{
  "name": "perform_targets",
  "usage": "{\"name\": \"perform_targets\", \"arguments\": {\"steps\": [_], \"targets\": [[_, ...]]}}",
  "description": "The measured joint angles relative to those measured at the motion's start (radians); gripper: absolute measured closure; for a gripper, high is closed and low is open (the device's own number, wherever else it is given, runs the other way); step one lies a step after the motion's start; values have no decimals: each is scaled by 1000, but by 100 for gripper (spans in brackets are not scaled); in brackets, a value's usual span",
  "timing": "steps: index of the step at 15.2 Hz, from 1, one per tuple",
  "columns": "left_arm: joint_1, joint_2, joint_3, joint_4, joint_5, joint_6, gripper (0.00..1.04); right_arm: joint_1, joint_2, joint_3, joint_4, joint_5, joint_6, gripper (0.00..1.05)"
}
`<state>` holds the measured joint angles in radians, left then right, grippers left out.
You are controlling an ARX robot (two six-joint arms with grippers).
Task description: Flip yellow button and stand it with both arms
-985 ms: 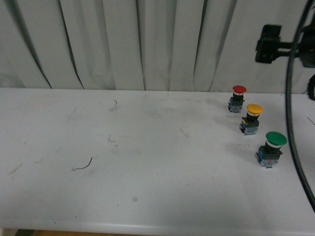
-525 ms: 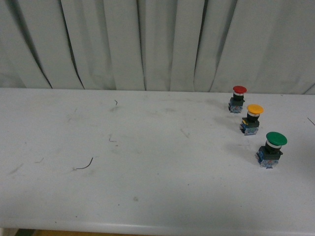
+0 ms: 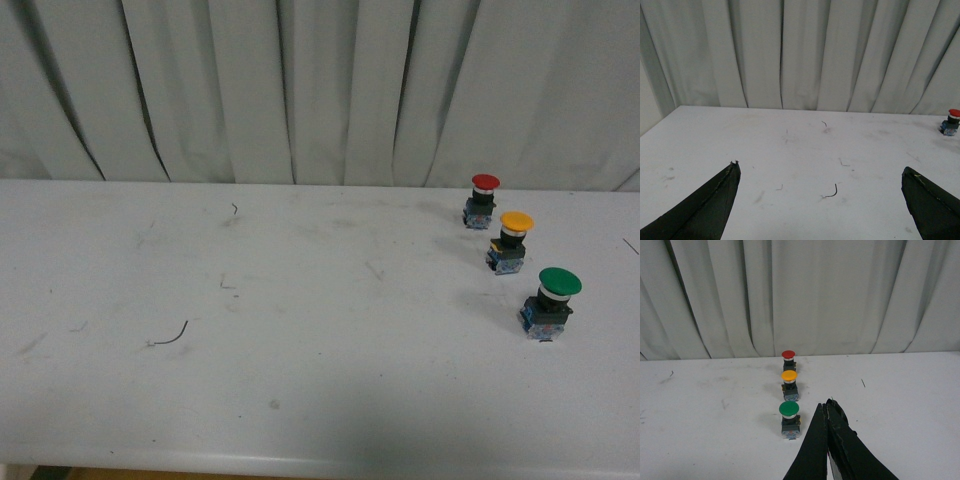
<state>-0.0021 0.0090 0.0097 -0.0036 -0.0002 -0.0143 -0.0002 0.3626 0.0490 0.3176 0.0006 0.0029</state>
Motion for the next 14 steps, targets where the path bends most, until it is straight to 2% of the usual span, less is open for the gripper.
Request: {"name": "perform_targets", "arguments": {"steps": [14], "targets": [[0, 0, 0, 0, 0, 0, 7, 0, -80, -38, -35, 0, 0, 103]]}}
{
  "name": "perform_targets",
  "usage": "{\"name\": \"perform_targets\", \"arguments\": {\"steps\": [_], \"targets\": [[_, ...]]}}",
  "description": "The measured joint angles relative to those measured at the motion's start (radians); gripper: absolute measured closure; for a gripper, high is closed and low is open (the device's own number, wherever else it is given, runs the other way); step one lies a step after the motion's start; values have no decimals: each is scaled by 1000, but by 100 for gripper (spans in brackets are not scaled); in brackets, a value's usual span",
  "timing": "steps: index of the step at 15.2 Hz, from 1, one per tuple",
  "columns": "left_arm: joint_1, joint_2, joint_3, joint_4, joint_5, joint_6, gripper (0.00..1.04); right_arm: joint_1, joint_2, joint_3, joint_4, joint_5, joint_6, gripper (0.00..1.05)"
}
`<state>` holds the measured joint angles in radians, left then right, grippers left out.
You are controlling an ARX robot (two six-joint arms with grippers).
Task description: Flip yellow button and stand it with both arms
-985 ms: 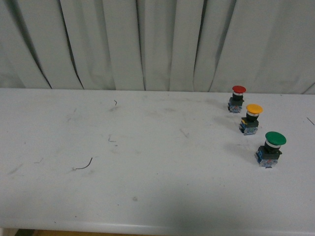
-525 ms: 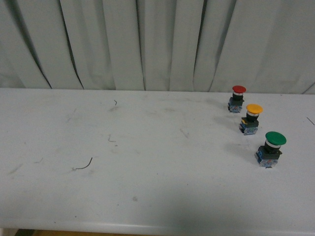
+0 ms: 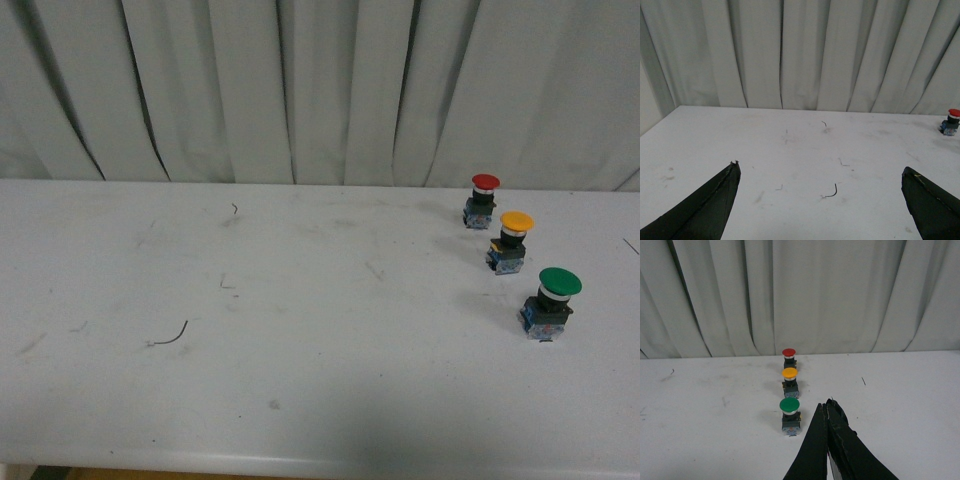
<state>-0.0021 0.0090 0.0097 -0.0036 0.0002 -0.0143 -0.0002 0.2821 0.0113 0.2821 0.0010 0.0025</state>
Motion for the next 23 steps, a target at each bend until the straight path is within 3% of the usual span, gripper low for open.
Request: {"name": "perform_targets", "arguments": {"steps": [4, 6, 10, 13, 18, 23], "targets": [[0, 0, 0, 0, 0, 0, 7, 0, -70, 0, -68, 0, 0, 103], [0, 0, 0, 1, 0, 0, 7, -1, -278, 0, -289, -1, 0, 103], [0, 0, 0, 0, 0, 0, 7, 0, -278, 0, -285, -1, 0, 99], [0, 0, 0, 0, 0, 0, 7, 0, -278, 0, -285, -1, 0, 57], [0, 0, 0, 0, 0, 0, 7, 0, -278, 0, -285, -1, 0, 7], [0, 0, 0, 0, 0, 0, 7, 0, -278, 0, -285, -1, 0, 6]]}}
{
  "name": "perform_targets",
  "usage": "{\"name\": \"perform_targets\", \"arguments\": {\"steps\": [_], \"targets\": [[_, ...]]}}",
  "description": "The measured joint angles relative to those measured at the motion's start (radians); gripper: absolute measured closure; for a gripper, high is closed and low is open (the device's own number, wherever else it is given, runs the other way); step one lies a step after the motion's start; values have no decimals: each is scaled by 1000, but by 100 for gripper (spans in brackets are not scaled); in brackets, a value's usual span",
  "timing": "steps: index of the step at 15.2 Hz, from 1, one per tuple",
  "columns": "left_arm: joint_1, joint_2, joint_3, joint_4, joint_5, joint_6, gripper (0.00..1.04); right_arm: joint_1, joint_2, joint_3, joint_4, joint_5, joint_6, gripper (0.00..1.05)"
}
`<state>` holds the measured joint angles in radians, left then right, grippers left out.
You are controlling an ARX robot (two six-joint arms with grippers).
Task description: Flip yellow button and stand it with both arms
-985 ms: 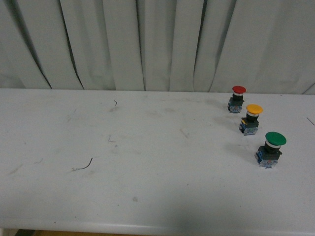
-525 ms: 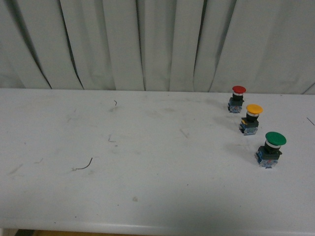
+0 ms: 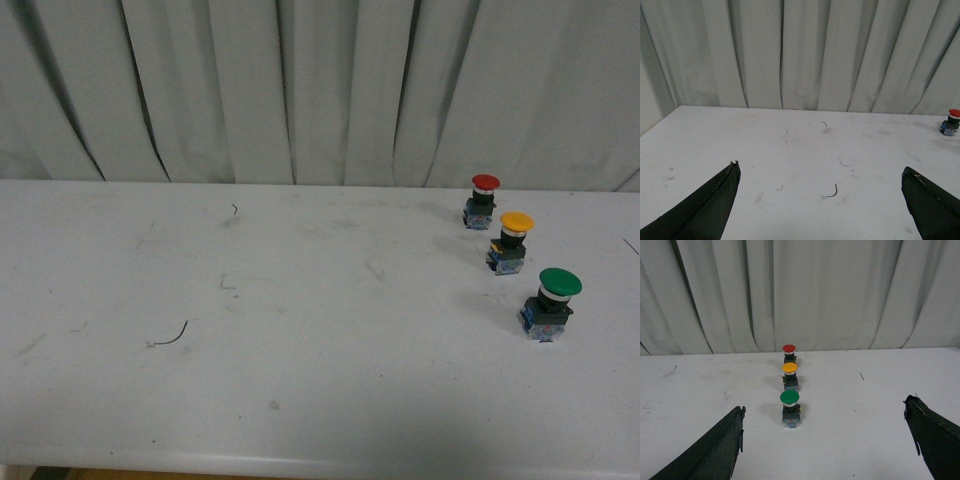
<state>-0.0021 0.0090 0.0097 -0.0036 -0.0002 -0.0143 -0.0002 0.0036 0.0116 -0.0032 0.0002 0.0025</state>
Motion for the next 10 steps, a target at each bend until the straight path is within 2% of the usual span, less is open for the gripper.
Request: {"name": "perform_targets", "arguments": {"steps": [10], "targets": [[0, 0, 0, 0, 0, 0, 7, 0, 0, 0, 0, 0, 0, 6]]}}
